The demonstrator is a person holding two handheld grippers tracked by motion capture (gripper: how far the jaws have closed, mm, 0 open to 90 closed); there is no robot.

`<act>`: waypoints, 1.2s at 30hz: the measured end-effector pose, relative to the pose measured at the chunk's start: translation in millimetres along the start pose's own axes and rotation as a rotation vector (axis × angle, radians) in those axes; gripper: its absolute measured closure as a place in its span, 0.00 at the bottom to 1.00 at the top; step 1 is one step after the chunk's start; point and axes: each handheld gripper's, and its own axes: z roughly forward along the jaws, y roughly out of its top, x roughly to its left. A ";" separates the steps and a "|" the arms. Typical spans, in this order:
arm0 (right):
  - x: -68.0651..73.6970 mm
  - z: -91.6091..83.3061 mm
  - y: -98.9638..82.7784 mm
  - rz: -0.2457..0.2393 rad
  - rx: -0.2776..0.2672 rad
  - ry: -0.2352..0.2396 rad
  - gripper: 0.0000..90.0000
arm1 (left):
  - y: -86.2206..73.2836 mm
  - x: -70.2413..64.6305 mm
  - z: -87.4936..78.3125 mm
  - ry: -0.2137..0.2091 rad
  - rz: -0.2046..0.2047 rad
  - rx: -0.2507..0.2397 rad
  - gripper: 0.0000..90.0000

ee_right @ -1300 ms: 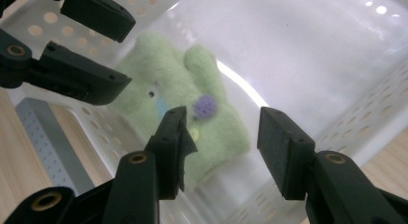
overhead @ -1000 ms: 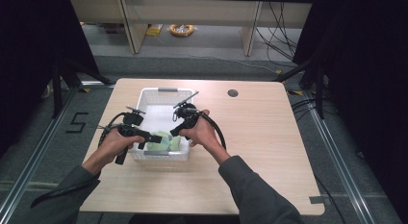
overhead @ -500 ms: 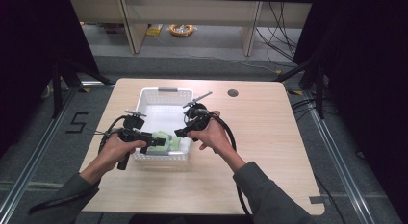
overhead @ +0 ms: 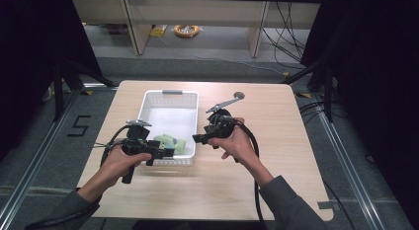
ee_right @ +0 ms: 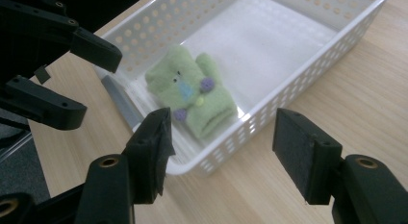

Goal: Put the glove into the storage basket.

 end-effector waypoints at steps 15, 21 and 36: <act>-9.6 -32.1 -31.5 0.021 -0.061 -0.006 0.42 | -17.3 -31.1 -2.6 -0.058 0.047 -0.056 0.24; -13.1 -42.2 -44.0 0.026 -0.086 -0.006 0.41 | -23.4 -40.4 -1.8 -0.079 0.059 -0.059 0.24; -11.6 -60.7 -70.4 0.036 -0.143 -0.002 0.39 | -37.2 -50.2 1.8 -0.106 0.097 -0.073 0.23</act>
